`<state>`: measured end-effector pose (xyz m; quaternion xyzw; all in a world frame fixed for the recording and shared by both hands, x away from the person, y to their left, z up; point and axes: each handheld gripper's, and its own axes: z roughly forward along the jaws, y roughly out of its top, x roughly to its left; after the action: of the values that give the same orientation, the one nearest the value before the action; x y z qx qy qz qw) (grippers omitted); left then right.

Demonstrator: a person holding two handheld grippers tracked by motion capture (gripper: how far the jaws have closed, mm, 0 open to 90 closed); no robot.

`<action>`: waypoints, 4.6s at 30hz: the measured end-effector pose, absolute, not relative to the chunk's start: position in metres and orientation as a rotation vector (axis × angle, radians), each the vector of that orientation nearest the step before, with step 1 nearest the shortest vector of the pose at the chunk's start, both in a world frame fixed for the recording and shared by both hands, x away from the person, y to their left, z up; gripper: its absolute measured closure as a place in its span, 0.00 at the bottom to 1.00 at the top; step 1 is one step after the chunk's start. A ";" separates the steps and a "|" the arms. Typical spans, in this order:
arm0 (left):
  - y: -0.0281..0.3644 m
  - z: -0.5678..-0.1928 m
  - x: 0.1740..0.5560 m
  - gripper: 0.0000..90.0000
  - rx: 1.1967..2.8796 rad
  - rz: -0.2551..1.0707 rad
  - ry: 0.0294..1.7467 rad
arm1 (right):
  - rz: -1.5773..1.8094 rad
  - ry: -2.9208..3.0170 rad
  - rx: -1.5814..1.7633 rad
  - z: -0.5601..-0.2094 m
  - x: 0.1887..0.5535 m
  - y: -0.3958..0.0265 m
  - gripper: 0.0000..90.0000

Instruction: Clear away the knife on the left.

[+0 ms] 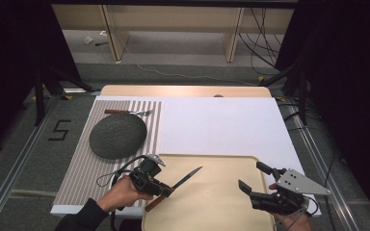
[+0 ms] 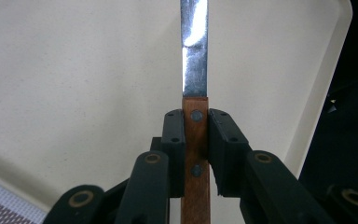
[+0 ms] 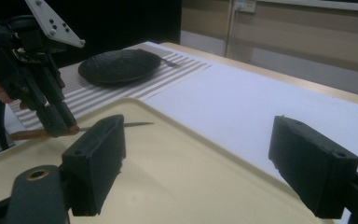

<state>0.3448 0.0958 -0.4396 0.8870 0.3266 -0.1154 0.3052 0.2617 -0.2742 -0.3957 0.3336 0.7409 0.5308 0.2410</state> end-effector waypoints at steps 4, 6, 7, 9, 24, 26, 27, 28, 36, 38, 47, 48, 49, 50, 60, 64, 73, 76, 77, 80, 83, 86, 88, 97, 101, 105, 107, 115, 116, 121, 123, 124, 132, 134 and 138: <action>0.091 -0.443 0.343 0.85 2.363 -0.306 0.866 | 1.452 2.027 0.912 -0.396 0.262 -0.274 0.22; 0.089 -0.445 0.343 0.85 2.373 -0.309 0.865 | 1.453 2.027 0.913 -0.396 0.261 -0.274 0.22; 0.088 -0.446 0.343 0.85 2.374 -0.306 0.869 | 1.452 2.027 0.912 -0.396 0.261 -0.274 0.22; 0.086 -0.448 0.342 0.85 2.375 -0.300 0.872 | 1.452 2.027 0.911 -0.396 0.261 -0.274 0.22; 0.080 -0.460 0.338 0.85 2.406 -0.323 0.891 | 1.455 2.026 0.909 -0.395 0.261 -0.274 0.22; 0.079 -0.462 0.337 0.85 2.416 -0.324 0.892 | 1.453 2.026 0.908 -0.395 0.261 -0.274 0.22; 0.078 -0.462 0.337 0.85 2.420 -0.323 0.893 | 1.454 2.025 0.905 -0.396 0.261 -0.274 0.22; 0.077 -0.463 0.337 0.85 2.425 -0.325 0.892 | 1.455 2.023 0.905 -0.396 0.262 -0.274 0.22; 0.073 -0.468 0.333 0.85 2.454 -0.333 0.899 | 1.455 2.025 0.909 -0.395 0.261 -0.274 0.22; 0.073 -0.468 0.333 0.85 2.454 -0.330 0.900 | 1.455 2.024 0.909 -0.395 0.261 -0.274 0.22; 0.072 -0.462 0.330 0.63 2.403 -0.285 0.827 | 1.458 2.022 0.909 -0.395 0.262 -0.274 0.22; 0.072 -0.459 0.330 0.58 2.393 -0.252 0.809 | 1.457 2.022 0.906 -0.395 0.262 -0.274 0.22; 0.073 -0.456 0.330 0.54 2.369 -0.222 0.792 | 1.456 2.024 0.908 -0.395 0.261 -0.274 0.22; 0.073 -0.454 0.330 0.50 2.357 -0.208 0.781 | 1.456 2.025 0.910 -0.395 0.261 -0.274 0.22; 0.058 -0.453 0.320 0.75 2.368 -0.167 0.703 | 1.453 2.027 0.909 -0.396 0.261 -0.274 0.22; 0.049 -0.457 0.318 0.91 2.410 -0.195 0.689 | 1.453 2.028 0.907 -0.396 0.261 -0.274 0.22; 0.042 -0.464 0.319 1.00 2.496 -0.188 0.669 | 1.454 2.029 0.907 -0.396 0.261 -0.274 0.22; 0.041 -0.466 0.321 1.00 2.506 -0.167 0.677 | 1.453 2.030 0.906 -0.396 0.261 -0.274 0.22; 0.041 -0.466 0.322 1.00 2.512 -0.163 0.679 | 1.453 2.030 0.905 -0.396 0.261 -0.274 0.22; 0.042 -0.467 0.324 1.00 2.521 -0.145 0.689 | 1.453 2.030 0.906 -0.396 0.261 -0.274 0.22; 0.043 -0.467 0.326 1.00 2.524 -0.135 0.700 | 1.454 2.030 0.904 -0.396 0.261 -0.274 0.22; 0.044 -0.467 0.327 1.00 2.517 -0.123 0.711 | 1.453 2.032 0.902 -0.395 0.261 -0.274 0.22; 0.045 -0.466 0.328 1.00 2.515 -0.113 0.720 | 1.453 2.033 0.902 -0.396 0.261 -0.274 0.22; 0.049 -0.466 0.331 1.00 2.534 -0.096 0.730 | 1.453 2.033 0.896 -0.395 0.261 -0.274 0.22; 0.050 -0.465 0.330 1.00 2.544 -0.094 0.726 | 1.453 2.033 0.891 -0.395 0.261 -0.274 0.22; 0.052 -0.465 0.330 1.00 2.547 -0.081 0.734 | 1.454 2.034 0.890 -0.395 0.261 -0.274 0.22; 0.053 -0.465 0.331 1.00 2.544 -0.074 0.743 | 1.453 2.033 0.886 -0.395 0.261 -0.273 0.22; 0.057 -0.464 0.334 1.00 2.550 -0.057 0.755 | 1.451 2.039 0.882 -0.395 0.260 -0.273 0.22; 0.057 -0.464 0.334 1.00 2.548 -0.055 0.759 | 1.451 2.039 0.882 -0.395 0.260 -0.273 0.22; 0.060 -0.464 0.336 1.00 2.552 -0.042 0.766 | 1.448 2.041 0.880 -0.395 0.260 -0.272 0.22; 0.061 -0.464 0.336 1.00 2.553 -0.040 0.775 | 1.445 2.046 0.877 -0.395 0.260 -0.272 0.22; 0.062 -0.464 0.336 1.00 2.555 -0.035 0.776 | 1.446 2.047 0.878 -0.395 0.260 -0.272 0.22; 0.067 -0.463 0.339 1.00 2.552 -0.033 0.809 | 1.444 2.052 0.869 -0.395 0.260 -0.272 0.22; 0.069 -0.463 0.340 1.00 2.551 -0.026 0.821 | 1.444 2.052 0.869 -0.395 0.260 -0.272 0.22; 0.076 -0.461 0.344 1.00 2.547 -0.008 0.851 | 1.448 2.048 0.872 -0.395 0.260 -0.272 0.22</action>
<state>0.3440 0.0764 -0.4612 0.9239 0.3088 -0.0031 0.2259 0.2601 -0.2723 -0.3952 0.3186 0.7485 0.5294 0.2408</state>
